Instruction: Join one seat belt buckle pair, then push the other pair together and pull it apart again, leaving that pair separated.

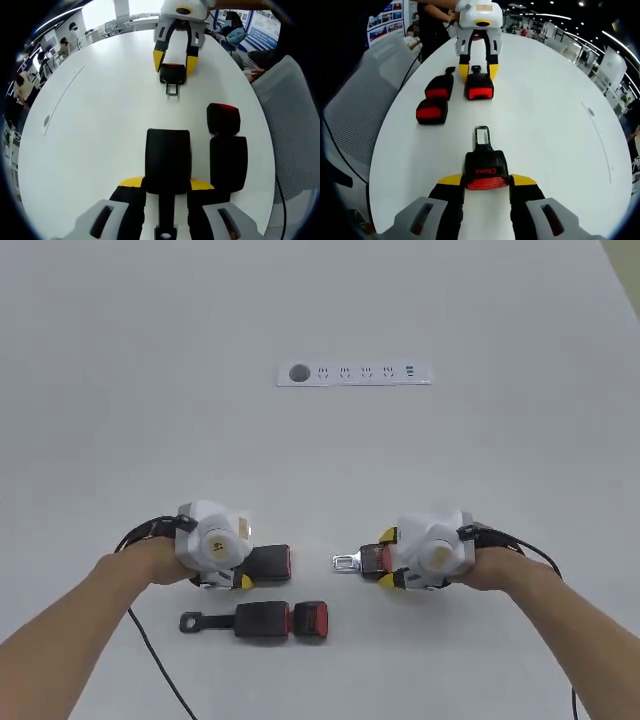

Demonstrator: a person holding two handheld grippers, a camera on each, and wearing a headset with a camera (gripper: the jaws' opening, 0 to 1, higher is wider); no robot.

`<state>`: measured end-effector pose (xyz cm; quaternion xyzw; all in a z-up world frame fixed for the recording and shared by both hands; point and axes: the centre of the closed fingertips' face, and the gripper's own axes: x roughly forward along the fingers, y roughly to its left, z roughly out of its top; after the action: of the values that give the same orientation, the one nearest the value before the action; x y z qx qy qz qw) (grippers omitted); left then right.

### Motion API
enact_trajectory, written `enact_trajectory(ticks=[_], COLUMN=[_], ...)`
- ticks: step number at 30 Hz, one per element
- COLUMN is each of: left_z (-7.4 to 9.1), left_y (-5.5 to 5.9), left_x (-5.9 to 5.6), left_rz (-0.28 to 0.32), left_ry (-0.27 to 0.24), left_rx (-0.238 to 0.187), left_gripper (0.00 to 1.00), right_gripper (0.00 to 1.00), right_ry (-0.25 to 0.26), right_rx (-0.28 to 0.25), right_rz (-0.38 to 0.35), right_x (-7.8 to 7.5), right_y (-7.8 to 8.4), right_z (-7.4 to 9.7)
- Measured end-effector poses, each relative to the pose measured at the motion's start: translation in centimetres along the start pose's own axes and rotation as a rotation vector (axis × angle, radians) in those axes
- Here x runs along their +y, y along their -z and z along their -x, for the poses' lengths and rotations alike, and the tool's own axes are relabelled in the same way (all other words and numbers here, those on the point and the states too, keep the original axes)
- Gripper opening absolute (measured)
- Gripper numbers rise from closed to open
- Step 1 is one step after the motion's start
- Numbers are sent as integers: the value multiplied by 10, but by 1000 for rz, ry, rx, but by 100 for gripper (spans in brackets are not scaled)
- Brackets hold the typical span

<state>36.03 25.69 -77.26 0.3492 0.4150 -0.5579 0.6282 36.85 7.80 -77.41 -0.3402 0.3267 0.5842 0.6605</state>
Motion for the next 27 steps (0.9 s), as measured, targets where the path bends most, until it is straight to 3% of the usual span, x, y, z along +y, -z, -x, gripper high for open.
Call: enact_trajectory(ticks=[9, 12, 15, 18, 21, 24, 27], left_z=[2, 6, 14, 18, 22, 25, 30], left_y=[1, 6, 12, 23, 27, 39, 44], left_x=[4, 5, 10, 12, 4, 2, -6], left_rz=[14, 22, 79, 101, 130, 151, 198], left_ry=[-25, -41, -57, -72, -74, -76, -81], left_rx=[6, 14, -21, -28, -41, -46, -77], left_gripper=[40, 41, 42, 43, 44, 47, 50], right_gripper=[39, 42, 44, 46, 49, 51, 53], right_ry=[12, 13, 17, 25, 34, 37, 45], right_rx=[3, 8, 4, -5, -7, -13, -21], right_rz=[3, -3, -9, -25, -36, -46, -61], right_x=[0, 2, 4, 6, 8, 12, 15], right_y=[0, 3, 5, 8, 9, 12, 16], right_z=[5, 8, 10, 14, 18, 20, 24])
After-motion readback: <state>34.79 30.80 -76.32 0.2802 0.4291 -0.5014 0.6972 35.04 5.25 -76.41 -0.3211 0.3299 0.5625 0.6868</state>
